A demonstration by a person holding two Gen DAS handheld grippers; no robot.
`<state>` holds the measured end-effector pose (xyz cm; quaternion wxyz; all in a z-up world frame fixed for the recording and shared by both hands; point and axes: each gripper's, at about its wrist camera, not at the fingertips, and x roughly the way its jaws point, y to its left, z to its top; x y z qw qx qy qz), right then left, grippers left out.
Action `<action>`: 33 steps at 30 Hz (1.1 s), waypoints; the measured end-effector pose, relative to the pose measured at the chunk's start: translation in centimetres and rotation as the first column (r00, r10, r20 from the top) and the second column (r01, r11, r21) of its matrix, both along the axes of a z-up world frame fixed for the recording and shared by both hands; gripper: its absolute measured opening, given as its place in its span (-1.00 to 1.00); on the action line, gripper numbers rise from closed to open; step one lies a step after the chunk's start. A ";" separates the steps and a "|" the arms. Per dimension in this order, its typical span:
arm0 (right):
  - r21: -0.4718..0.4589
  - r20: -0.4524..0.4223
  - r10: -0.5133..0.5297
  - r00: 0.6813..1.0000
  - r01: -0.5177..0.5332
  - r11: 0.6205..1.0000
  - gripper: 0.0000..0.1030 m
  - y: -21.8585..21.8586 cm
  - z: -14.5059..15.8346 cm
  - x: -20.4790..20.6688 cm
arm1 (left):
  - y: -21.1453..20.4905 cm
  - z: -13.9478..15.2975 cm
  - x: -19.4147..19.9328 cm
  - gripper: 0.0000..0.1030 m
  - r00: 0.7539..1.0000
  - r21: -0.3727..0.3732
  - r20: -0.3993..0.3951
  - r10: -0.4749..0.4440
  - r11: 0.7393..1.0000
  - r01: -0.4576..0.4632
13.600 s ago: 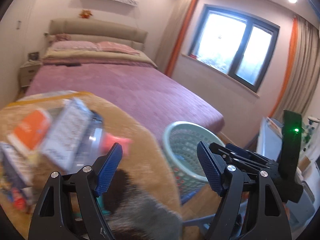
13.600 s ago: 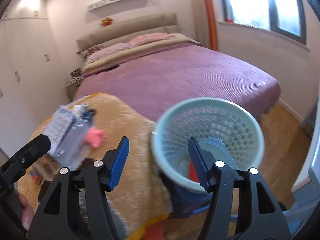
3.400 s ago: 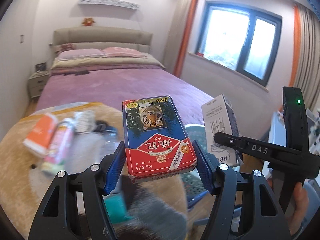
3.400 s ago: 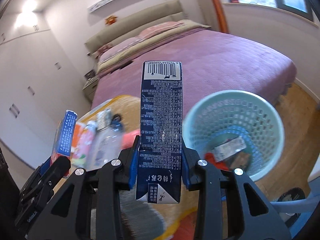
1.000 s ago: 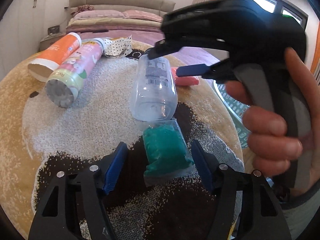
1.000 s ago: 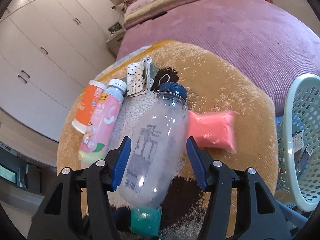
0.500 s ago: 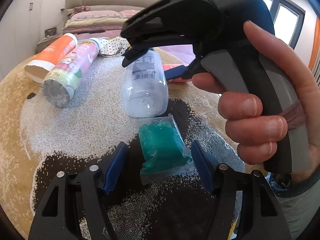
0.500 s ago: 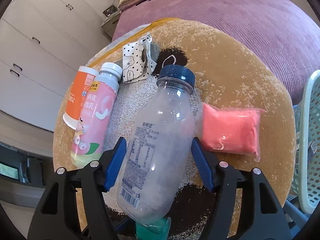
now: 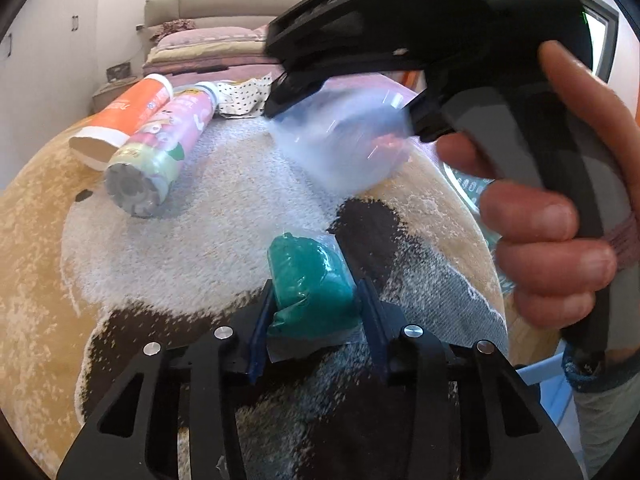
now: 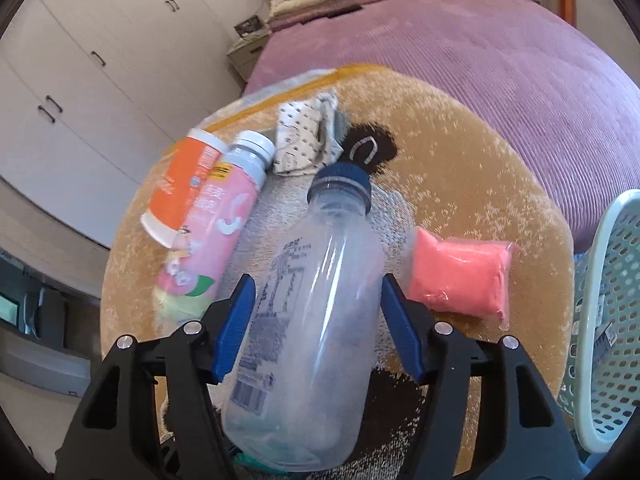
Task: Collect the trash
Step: 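Carry the green packet and clear bottle to the basket and open both tools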
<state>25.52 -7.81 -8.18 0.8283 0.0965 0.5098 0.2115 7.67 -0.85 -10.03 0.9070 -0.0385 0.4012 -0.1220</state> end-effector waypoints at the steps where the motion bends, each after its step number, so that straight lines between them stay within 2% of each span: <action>1: 0.009 0.012 0.004 1.000 -0.004 1.000 0.12 -0.1 0.4 -0.3 | 0.2 0.0 -0.2 -0.24 1.000 -0.002 -0.003 0.004 1.000 -0.004; 2: 0.016 0.025 0.007 1.000 -0.007 1.000 0.01 -0.2 0.8 -0.6 | 0.6 0.0 -0.6 -0.24 1.000 -0.019 -0.008 0.006 1.000 -0.006; 5: 0.043 0.048 0.022 0.999 -0.024 0.999 -0.14 -0.4 1.7 -1.4 | 1.7 0.0 -1.0 -0.24 1.000 -0.055 -0.023 0.008 0.998 -0.010; 10: 0.019 0.082 0.020 0.996 -0.021 1.000 -0.14 -0.8 2.5 -2.3 | 2.9 0.7 -1.0 -0.25 0.999 -0.057 -0.013 0.040 0.998 -0.041; 17: 0.067 0.104 0.000 0.995 -0.007 0.998 -0.14 -2.6 3.5 -3.4 | 3.9 2.6 -0.6 -0.24 0.997 -0.088 0.037 0.066 0.994 -0.062; 24: 0.120 0.125 -0.070 0.990 0.055 0.991 -0.14 -6.2 4.3 -4.4 | 2.2 3.6 1.0 -0.24 0.997 -0.089 0.059 0.055 0.995 -0.049; 29: 0.177 0.143 -0.158 0.977 0.131 0.975 -0.14 -10.2 5.3 -5.3 | 0.2 4.7 1.4 -0.24 0.995 -0.075 0.097 0.006 0.997 0.001; 33: 0.225 0.152 -0.256 0.955 0.219 0.949 -0.14 -14.9 6.1 -6.2 | -2.5 6.2 2.3 -0.24 0.989 -0.062 0.139 -0.057 0.996 0.066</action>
